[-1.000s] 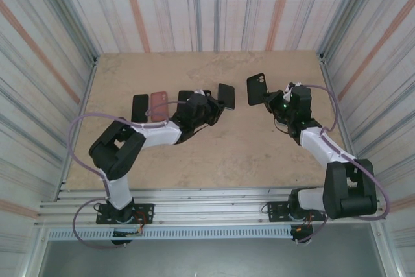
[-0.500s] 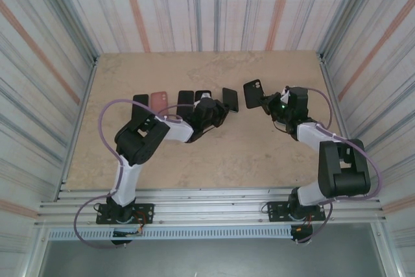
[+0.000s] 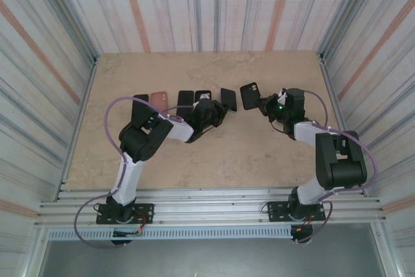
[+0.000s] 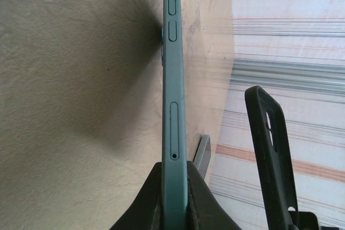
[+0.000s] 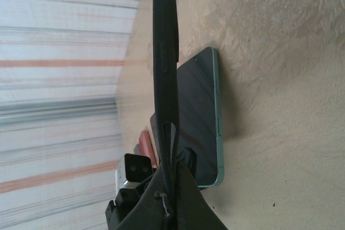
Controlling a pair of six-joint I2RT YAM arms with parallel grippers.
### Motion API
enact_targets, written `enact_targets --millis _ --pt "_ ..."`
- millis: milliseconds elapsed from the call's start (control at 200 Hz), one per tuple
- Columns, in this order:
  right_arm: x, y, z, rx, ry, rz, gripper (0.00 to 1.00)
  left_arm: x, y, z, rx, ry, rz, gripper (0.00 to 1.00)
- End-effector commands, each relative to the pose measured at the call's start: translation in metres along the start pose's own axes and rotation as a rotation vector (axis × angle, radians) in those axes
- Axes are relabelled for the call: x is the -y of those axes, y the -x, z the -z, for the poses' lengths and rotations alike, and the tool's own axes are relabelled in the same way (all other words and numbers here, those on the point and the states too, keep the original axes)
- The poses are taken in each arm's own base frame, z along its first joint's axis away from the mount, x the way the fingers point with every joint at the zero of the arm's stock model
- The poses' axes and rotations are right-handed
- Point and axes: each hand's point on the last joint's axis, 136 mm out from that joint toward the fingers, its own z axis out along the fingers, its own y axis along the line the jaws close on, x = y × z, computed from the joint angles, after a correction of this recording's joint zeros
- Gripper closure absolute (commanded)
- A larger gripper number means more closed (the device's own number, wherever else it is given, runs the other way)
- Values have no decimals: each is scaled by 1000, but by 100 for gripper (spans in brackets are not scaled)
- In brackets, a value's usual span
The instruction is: Take the phone out of the phone case
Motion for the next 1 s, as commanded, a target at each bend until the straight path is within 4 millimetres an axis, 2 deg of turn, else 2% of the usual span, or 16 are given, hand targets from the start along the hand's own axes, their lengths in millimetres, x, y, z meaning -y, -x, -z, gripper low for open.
enact_targets --millis 0,140,541,631,641,656,922,997 --pt "-1 -6 -5 -26 13 -15 100 3 8 -3 19 -32 34 86" --pt "0 -8 -8 -33 14 -17 100 -6 11 -2 25 -1 72 75" --pt "10 -14 -12 -45 -14 -34 100 -21 2 8 -23 195 98 45" --pt "9 -15 -12 -48 -15 -32 100 -23 1 9 -27 206 112 43" --pt "10 -15 -12 -46 -16 -33 100 -14 1 12 -29 190 112 43" --pt "10 -15 -12 -47 -18 -33 100 -11 1 13 -29 187 112 43" --pt "23 -10 -13 -11 -80 -16 100 -13 -3 24 -52 246 84 37" --pt "24 -7 -15 4 -89 49 100 -12 -4 27 -59 246 76 37"
